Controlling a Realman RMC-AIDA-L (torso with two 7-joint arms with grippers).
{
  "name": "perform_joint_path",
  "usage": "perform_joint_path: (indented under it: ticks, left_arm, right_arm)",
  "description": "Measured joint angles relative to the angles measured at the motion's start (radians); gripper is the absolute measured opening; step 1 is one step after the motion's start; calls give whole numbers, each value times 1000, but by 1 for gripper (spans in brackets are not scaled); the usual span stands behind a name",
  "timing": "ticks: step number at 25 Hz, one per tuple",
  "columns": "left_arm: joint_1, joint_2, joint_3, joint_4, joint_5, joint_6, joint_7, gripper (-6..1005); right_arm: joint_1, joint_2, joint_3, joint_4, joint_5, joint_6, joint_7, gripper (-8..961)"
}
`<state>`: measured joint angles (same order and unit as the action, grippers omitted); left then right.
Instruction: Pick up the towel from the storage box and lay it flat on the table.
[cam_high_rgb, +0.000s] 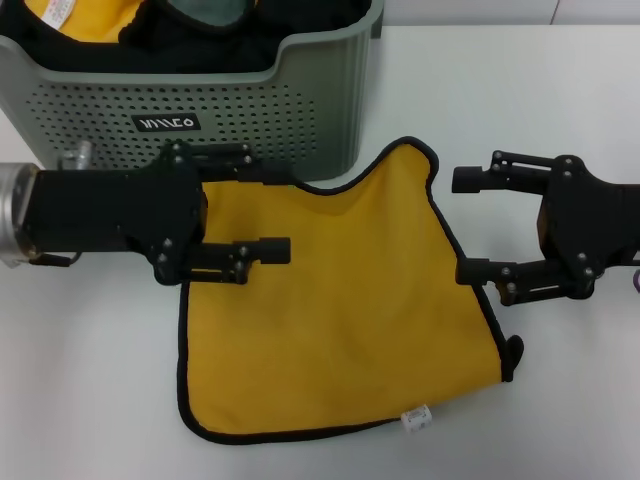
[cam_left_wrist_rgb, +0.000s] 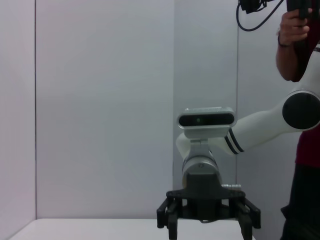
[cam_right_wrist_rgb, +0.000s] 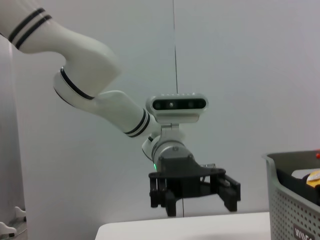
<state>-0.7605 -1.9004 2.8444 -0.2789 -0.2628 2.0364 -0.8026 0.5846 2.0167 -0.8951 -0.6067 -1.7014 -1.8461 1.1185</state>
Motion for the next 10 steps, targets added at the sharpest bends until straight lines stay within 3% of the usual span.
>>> perform_joint_path:
  ticks: [10]
  left_arm:
    - [18,7,0,1,5,2,0,707]
  right_arm:
    - [3,5,-27,2,1,9,-1,854]
